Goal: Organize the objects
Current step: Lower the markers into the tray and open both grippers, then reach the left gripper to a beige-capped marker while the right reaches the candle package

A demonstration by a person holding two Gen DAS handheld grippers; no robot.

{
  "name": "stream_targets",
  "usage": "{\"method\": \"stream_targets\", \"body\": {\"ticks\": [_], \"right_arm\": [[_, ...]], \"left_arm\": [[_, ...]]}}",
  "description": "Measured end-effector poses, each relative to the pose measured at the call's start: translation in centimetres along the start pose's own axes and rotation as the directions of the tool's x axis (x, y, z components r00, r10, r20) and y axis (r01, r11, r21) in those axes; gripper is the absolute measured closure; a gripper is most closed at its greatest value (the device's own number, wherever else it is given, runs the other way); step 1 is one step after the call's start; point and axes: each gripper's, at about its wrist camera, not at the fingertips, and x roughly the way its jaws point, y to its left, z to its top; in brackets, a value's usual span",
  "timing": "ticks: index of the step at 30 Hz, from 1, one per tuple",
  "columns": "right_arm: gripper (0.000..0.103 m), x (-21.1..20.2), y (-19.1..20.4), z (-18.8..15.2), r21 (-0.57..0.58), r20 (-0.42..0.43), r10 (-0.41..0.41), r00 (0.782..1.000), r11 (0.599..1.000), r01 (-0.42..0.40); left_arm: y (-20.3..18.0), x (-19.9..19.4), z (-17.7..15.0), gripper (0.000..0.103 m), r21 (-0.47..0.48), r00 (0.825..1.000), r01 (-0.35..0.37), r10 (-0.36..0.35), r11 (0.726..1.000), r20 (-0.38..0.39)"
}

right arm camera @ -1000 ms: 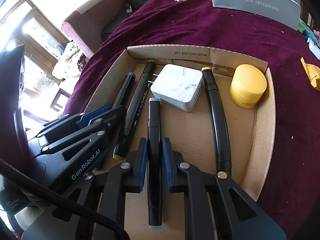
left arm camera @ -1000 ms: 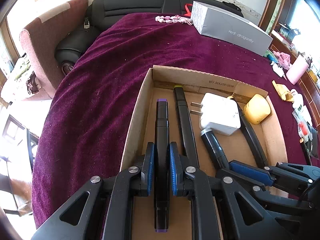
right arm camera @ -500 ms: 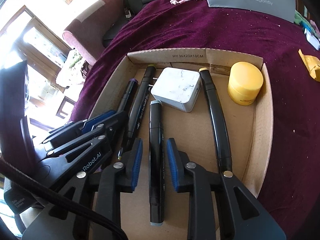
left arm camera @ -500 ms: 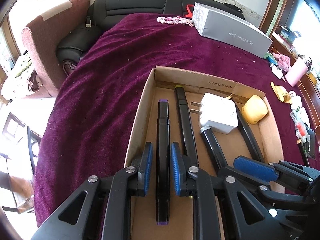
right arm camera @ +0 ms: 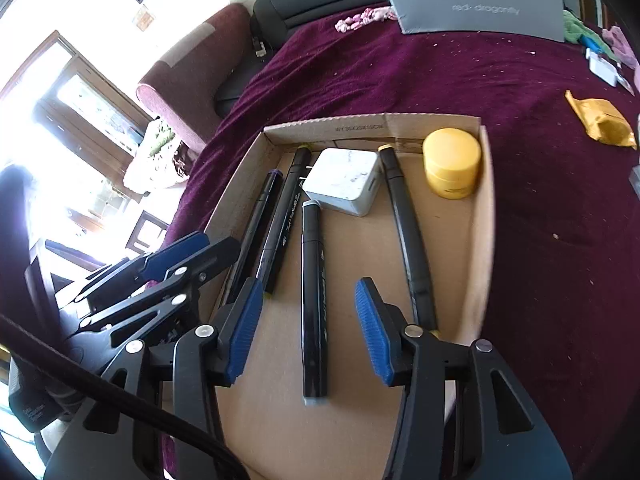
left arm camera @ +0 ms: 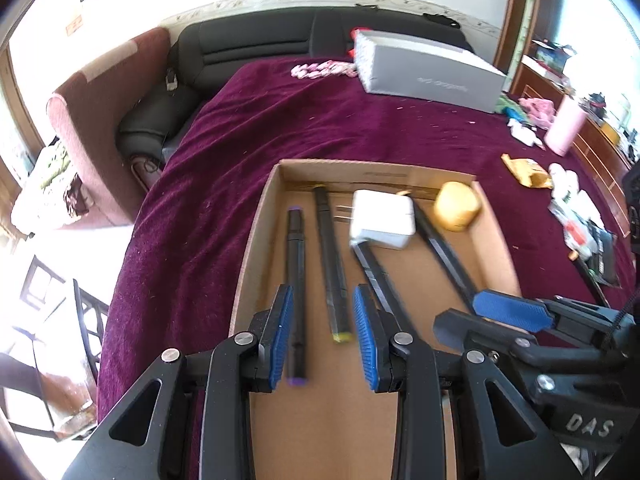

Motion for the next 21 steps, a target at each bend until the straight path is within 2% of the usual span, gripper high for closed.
{"method": "stream_targets", "body": {"ticks": [3, 9, 15, 21], "right_arm": [[0.054, -1.7, -0.9, -0.8, 0.010, 0.024, 0.005, 1.000, 1.000, -0.005], [0.049, -5.7, -4.7, -2.5, 0.053, 0.090, -0.017, 0.996, 0.998, 0.012], [0.049, -9.9, -10.0, -3.7, 0.142, 0.159, -0.061, 0.985, 0.989, 0.038], [0.048, -13.8, -16.0, -4.6, 0.223, 0.224, -0.112, 0.968, 0.973, 0.061]], "left_arm": [[-1.7, -1.5, -0.4, 0.067, 0.028, 0.999, 0.015, -0.016, 0.999, 0.028], [-6.8, -3.9, -1.2, 0.067, 0.099, 0.995, 0.063, -0.070, 0.993, 0.064], [-12.8, -5.0, -2.0, 0.067, 0.186, 0.992, 0.081, -0.097, 0.979, 0.076], [-17.4, -3.7, -2.9, 0.067, 0.170, 0.983, 0.177, -0.184, 0.969, 0.023]]}}
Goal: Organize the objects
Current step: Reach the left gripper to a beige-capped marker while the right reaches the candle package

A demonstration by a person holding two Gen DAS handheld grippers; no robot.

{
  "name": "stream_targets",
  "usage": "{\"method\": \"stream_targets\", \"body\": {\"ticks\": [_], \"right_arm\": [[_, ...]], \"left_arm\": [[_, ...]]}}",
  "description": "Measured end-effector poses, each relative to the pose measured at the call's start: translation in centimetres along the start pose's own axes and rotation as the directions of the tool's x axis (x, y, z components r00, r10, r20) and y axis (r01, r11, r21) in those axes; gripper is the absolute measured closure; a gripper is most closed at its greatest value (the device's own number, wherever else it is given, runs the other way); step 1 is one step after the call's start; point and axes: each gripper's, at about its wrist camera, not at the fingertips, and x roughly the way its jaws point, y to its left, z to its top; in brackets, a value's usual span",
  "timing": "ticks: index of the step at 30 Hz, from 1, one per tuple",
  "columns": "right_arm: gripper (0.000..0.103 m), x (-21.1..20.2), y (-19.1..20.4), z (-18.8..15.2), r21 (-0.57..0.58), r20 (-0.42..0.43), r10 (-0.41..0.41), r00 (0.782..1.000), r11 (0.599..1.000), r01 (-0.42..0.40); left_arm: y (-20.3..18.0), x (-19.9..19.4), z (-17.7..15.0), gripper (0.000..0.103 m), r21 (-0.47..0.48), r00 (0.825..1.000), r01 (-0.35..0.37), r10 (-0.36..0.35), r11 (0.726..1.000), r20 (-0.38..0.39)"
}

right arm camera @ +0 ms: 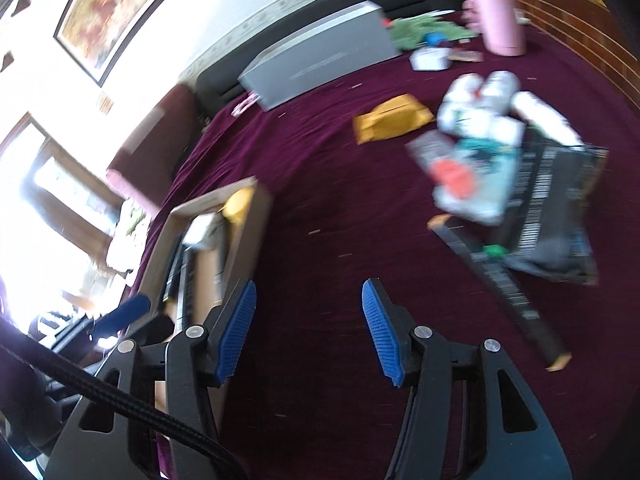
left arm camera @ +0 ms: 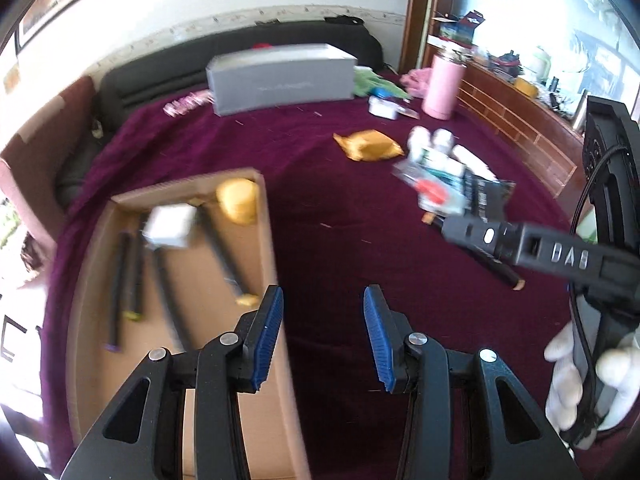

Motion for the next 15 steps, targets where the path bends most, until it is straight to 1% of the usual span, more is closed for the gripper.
{"method": "stream_targets", "body": {"ticks": [3, 5, 7, 9, 10, 11, 12, 13, 15], "right_arm": [[0.048, -1.7, -3.4, 0.7, 0.043, 0.041, -0.037, 0.998, 0.998, 0.035], [0.048, -2.7, -5.5, 1.1, 0.082, 0.060, -0.050, 0.997, 0.996, 0.045], [0.048, -3.5, -7.3, 1.5, 0.117, 0.071, -0.066, 0.995, 0.991, 0.058], [0.044, -3.6, -8.8, 1.9, 0.140, 0.068, -0.064, 0.996, 0.989, 0.054], [0.044, -3.6, -9.2, 1.9, 0.142, 0.064, -0.057, 0.996, 0.989, 0.047], [0.044, -3.3, -9.4, 2.0, 0.146, 0.055, -0.031, 0.998, 0.989, 0.023], [0.044, -3.0, -9.5, 2.0, 0.147, 0.050, -0.006, 0.999, 0.989, -0.002], [0.044, -2.7, -9.4, 2.0, 0.145, 0.048, 0.019, 0.999, 0.989, -0.026], [0.044, -2.0, -8.9, 2.1, 0.121, 0.037, 0.075, 0.997, 0.990, -0.079]], "left_arm": [[-2.0, 1.8, -0.6, 0.067, -0.022, 0.998, 0.064, -0.064, 0.998, -0.027], [-3.3, 3.3, -1.1, 0.067, -0.036, 0.992, 0.109, -0.111, 0.993, -0.053], [-4.4, 5.0, -1.5, 0.067, -0.043, 0.987, 0.136, -0.139, 0.990, -0.083], [-5.1, 6.2, -1.8, 0.067, -0.051, 0.985, 0.140, -0.144, 0.989, -0.098], [-5.2, 6.6, -2.1, 0.067, -0.056, 0.985, 0.136, -0.141, 0.989, -0.100], [-5.2, 7.0, -2.2, 0.067, -0.060, 0.985, 0.132, -0.138, 0.989, -0.100], [-5.0, 7.1, -2.4, 0.067, -0.061, 0.986, 0.133, -0.138, 0.989, -0.093], [-5.0, 7.0, -2.5, 0.067, -0.056, 0.989, 0.130, -0.133, 0.990, -0.070], [-5.0, 7.0, -2.6, 0.067, -0.045, 0.990, 0.127, -0.130, 0.991, -0.057]]}}
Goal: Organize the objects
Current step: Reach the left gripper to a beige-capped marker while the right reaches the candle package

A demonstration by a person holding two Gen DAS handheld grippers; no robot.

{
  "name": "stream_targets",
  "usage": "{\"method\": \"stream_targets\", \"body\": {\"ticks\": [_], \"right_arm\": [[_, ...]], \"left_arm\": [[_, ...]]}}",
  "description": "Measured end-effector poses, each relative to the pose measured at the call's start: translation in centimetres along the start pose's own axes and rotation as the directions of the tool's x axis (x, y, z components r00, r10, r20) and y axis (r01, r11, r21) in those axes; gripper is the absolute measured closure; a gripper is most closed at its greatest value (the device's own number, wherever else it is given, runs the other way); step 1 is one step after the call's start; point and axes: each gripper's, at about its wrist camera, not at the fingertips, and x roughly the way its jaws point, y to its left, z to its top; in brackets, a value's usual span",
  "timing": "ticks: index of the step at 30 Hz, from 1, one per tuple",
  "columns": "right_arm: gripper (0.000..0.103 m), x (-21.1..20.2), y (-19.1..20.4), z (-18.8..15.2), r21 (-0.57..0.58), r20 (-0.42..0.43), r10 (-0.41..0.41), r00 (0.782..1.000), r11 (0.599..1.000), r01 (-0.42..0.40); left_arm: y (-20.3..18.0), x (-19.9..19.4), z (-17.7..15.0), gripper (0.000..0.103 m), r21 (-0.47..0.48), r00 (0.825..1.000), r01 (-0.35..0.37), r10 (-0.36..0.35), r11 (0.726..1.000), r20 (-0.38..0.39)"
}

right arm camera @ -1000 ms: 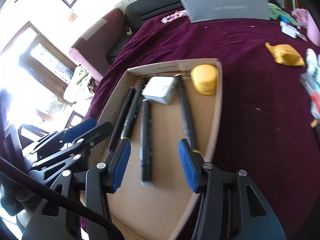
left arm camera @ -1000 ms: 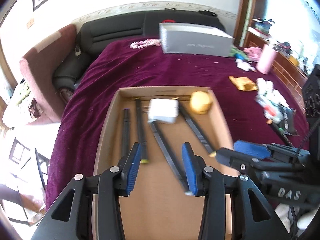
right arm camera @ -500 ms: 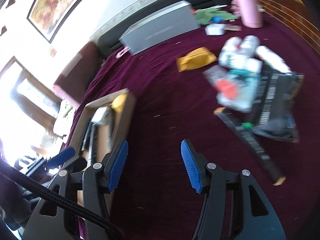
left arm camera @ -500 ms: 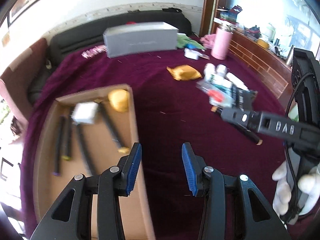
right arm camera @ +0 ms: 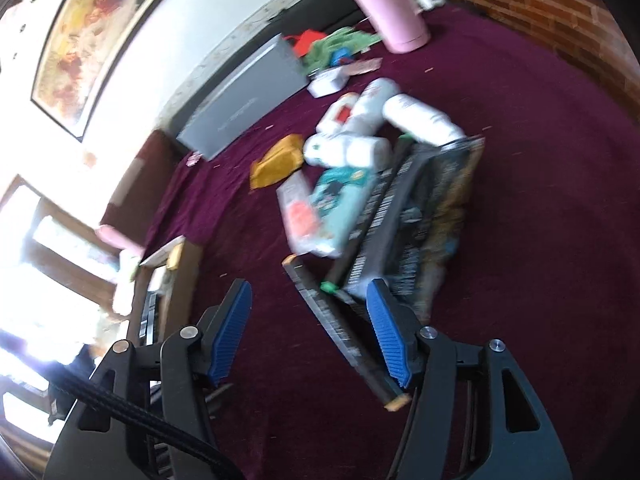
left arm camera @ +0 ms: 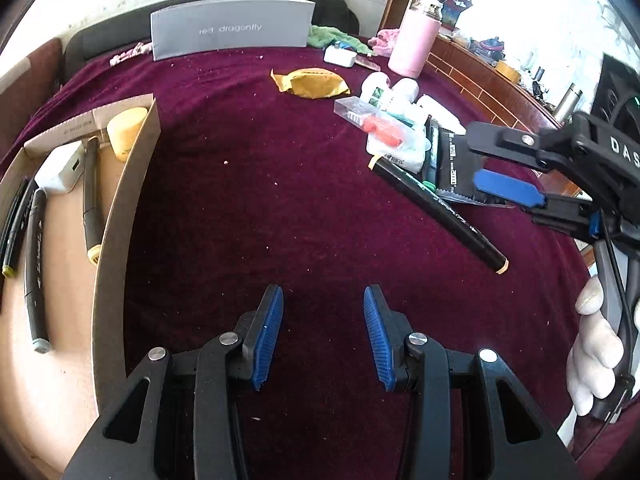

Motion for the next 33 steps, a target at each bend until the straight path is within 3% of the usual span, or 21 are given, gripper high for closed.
{"method": "stream_targets", "body": {"ticks": [4, 8, 9, 14, 19, 23, 28, 33], "right_arm": [[0.043, 1.8, 1.4, 0.0, -0.063, -0.052, 0.006, 0.999, 0.998, -0.009], [0.043, 3.3, 1.5, -0.5, -0.070, -0.077, -0.120, 0.990, 0.991, 0.115], [0.043, 3.7, 1.1, -0.8, -0.050, -0.091, -0.118, 0.989, 0.992, 0.114], [0.036, 4.1, 0.8, -1.6, -0.003, -0.130, -0.044, 0.991, 0.999, 0.044], [0.034, 5.1, 1.9, -2.8, 0.030, -0.209, 0.079, 0.975, 0.997, -0.074], [0.034, 5.9, 2.3, -3.6, 0.113, -0.272, 0.263, 0.926, 0.964, -0.241], [0.034, 2.8, 1.7, -2.2, 0.062, -0.159, 0.198, 0.967, 0.980, -0.190], [0.034, -0.5, 0.6, 1.1, 0.023, -0.015, 0.040, 0.999, 0.999, -0.040]], "left_arm": [[0.0, -0.1, -0.6, 0.061, 0.005, 0.999, 0.025, -0.025, 1.000, 0.036], [1.5, -0.3, -0.7, 0.061, -0.061, 0.994, 0.102, -0.099, 0.993, 0.056], [1.7, -0.5, -0.7, 0.061, -0.069, 0.992, 0.112, -0.108, 0.991, 0.059], [2.1, -0.4, -0.7, 0.061, -0.089, 0.989, 0.140, -0.134, 0.986, 0.068], [2.3, -0.5, -0.7, 0.060, -0.098, 0.987, 0.154, -0.147, 0.983, 0.071], [2.5, -0.4, -0.6, 0.060, -0.105, 0.985, 0.165, -0.158, 0.981, 0.074], [2.5, -0.4, -0.7, 0.060, -0.106, 0.985, 0.165, -0.158, 0.981, 0.074], [2.7, -0.5, -0.8, 0.060, -0.110, 0.984, 0.170, -0.162, 0.979, 0.078]]}}
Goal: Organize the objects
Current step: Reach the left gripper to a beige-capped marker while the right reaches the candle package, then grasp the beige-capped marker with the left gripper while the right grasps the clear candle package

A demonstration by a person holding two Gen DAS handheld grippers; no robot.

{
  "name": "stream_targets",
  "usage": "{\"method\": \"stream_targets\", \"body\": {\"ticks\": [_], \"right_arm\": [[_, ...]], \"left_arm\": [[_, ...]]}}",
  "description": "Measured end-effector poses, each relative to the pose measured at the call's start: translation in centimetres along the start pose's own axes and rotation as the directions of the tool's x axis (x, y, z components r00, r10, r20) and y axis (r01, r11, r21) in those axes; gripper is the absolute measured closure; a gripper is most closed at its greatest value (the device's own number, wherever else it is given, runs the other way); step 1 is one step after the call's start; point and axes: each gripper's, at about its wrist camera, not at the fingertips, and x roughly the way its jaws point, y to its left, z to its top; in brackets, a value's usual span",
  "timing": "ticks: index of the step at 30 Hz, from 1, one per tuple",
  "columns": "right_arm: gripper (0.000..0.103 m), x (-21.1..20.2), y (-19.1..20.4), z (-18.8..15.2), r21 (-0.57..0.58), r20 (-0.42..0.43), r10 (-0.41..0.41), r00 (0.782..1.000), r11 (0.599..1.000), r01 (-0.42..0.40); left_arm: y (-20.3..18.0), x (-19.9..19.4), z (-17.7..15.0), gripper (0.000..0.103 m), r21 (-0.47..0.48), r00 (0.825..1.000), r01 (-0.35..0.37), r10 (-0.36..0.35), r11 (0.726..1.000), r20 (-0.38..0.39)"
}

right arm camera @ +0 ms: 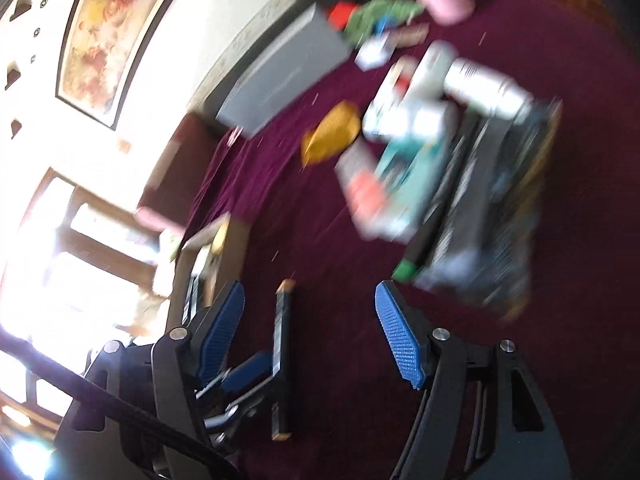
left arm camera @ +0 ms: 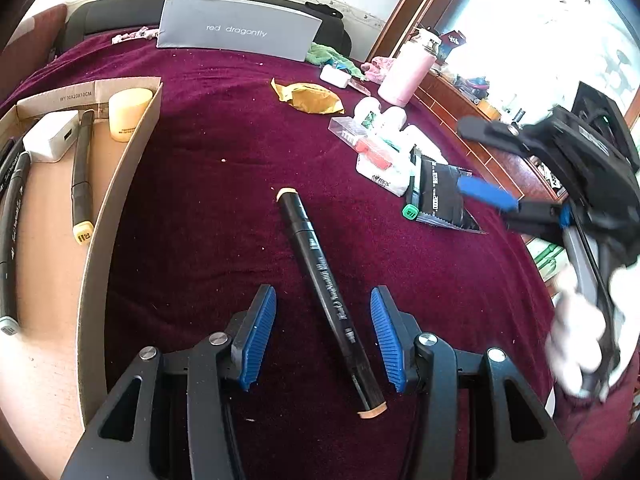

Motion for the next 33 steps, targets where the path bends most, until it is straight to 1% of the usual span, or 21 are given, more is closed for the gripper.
{"method": "stream_targets", "body": {"ticks": [2, 5, 6, 8, 10, 11, 13, 14, 16, 19, 20, 21, 22, 23, 24, 25, 26, 28, 31, 32, 33], "right_arm": [[0.034, -0.2, -0.3, 1.7, -0.006, 0.060, -0.079, 0.995, 0.997, 0.080], [0.034, 0.0, -0.2, 3.1, -0.050, 0.099, -0.199, 0.975, 0.978, 0.205], [0.034, 0.4, 0.1, 3.4, -0.070, 0.096, -0.212, 0.973, 0.973, 0.219], [0.034, 1.3, 1.0, 3.9, -0.106, 0.076, -0.209, 0.975, 0.970, 0.217], [0.034, 2.7, 2.2, 4.3, -0.156, 0.056, -0.225, 0.973, 0.960, 0.231], [0.034, 3.4, 2.9, 4.4, -0.187, 0.045, -0.241, 0.969, 0.951, 0.246], [0.035, 5.4, 4.1, 4.4, -0.246, 0.018, -0.294, 0.956, 0.925, 0.289], [0.036, 6.4, 4.4, 4.5, -0.267, 0.007, -0.322, 0.947, 0.912, 0.312], [0.039, 8.5, 4.9, 4.6, -0.306, -0.013, -0.388, 0.922, 0.879, 0.366], [0.049, 10.9, 5.3, 4.4, -0.369, -0.012, -0.494, 0.869, 0.810, 0.455], [0.055, 11.3, 5.3, 4.4, -0.381, -0.013, -0.513, 0.859, 0.796, 0.470], [0.063, 12.0, 5.3, 4.2, -0.396, -0.018, -0.541, 0.841, 0.776, 0.491], [0.066, 12.3, 5.3, 4.0, -0.409, -0.013, -0.560, 0.828, 0.759, 0.507], [0.074, 12.2, 5.3, 3.8, -0.415, -0.003, -0.569, 0.823, 0.749, 0.516], [0.078, 11.9, 5.3, 3.7, -0.410, 0.000, -0.564, 0.826, 0.753, 0.514], [0.078, 11.7, 5.2, 3.7, -0.391, -0.002, -0.549, 0.836, 0.770, 0.505], [0.078, 11.1, 5.0, 3.7, -0.364, -0.011, -0.518, 0.856, 0.799, 0.479], [0.078, 10.3, 5.1, 3.5, -0.342, -0.012, -0.493, 0.870, 0.820, 0.459], [0.078, 8.8, 4.9, 2.7, -0.307, -0.040, -0.429, 0.902, 0.865, 0.398], [0.078, 7.8, 4.7, 1.9, -0.300, -0.051, -0.405, 0.913, 0.878, 0.373], [0.078, 7.2, 4.7, 1.3, -0.298, -0.056, -0.393, 0.918, 0.884, 0.360]], "left_arm": [[0.1, 0.0, 0.0, 0.060, -0.004, 1.000, 0.005, -0.005, 1.000, 0.001], [0.2, -0.1, 0.0, 0.060, -0.008, 1.000, 0.010, -0.010, 1.000, 0.002], [0.2, -0.1, -0.1, 0.059, -0.008, 1.000, 0.010, -0.010, 1.000, 0.003], [0.1, 0.0, 0.0, 0.057, -0.007, 1.000, 0.016, -0.016, 1.000, 0.002], [0.1, 0.0, 0.0, 0.056, -0.005, 1.000, 0.020, -0.020, 1.000, 0.002], [0.1, 0.0, 0.0, 0.056, -0.006, 1.000, 0.021, -0.021, 1.000, 0.002], [0.2, -0.1, 0.0, 0.056, -0.010, 1.000, 0.026, -0.026, 1.000, 0.003], [0.2, -0.1, 0.0, 0.056, -0.012, 1.000, 0.029, -0.029, 1.000, 0.003], [0.2, -0.1, 0.0, 0.056, -0.013, 1.000, 0.031, -0.031, 0.999, 0.003], [0.3, -0.1, 0.0, 0.055, -0.015, 0.999, 0.037, -0.037, 0.999, 0.003], [0.3, -0.1, 0.0, 0.055, -0.016, 0.999, 0.040, -0.040, 0.999, 0.003], [0.3, -0.1, 0.0, 0.055, -0.017, 0.999, 0.042, -0.042, 0.999, 0.004], [0.4, -0.1, 0.0, 0.055, -0.019, 0.999, 0.044, -0.044, 0.999, 0.004], [0.4, -0.1, 0.0, 0.055, -0.020, 0.999, 0.045, -0.045, 0.999, 0.005], [0.4, -0.1, 0.0, 0.055, -0.020, 0.999, 0.045, -0.045, 0.999, 0.004], [0.4, -0.1, 0.0, 0.055, -0.020, 0.999, 0.045, -0.045, 0.999, 0.004], [0.4, -0.1, 0.0, 0.055, -0.020, 0.999, 0.045, -0.045, 0.999, 0.005], [0.4, -0.1, 0.0, 0.055, -0.021, 0.999, 0.047, -0.047, 0.999, 0.005], [0.5, -0.2, 0.0, 0.054, -0.023, 0.999, 0.052, -0.052, 0.998, 0.005], [0.5, -0.2, 0.0, 0.054, -0.022, 0.999, 0.052, -0.052, 0.998, 0.005], [0.5, -0.2, 0.0, 0.054, -0.021, 0.999, 0.051, -0.050, 0.999, 0.005]]}}
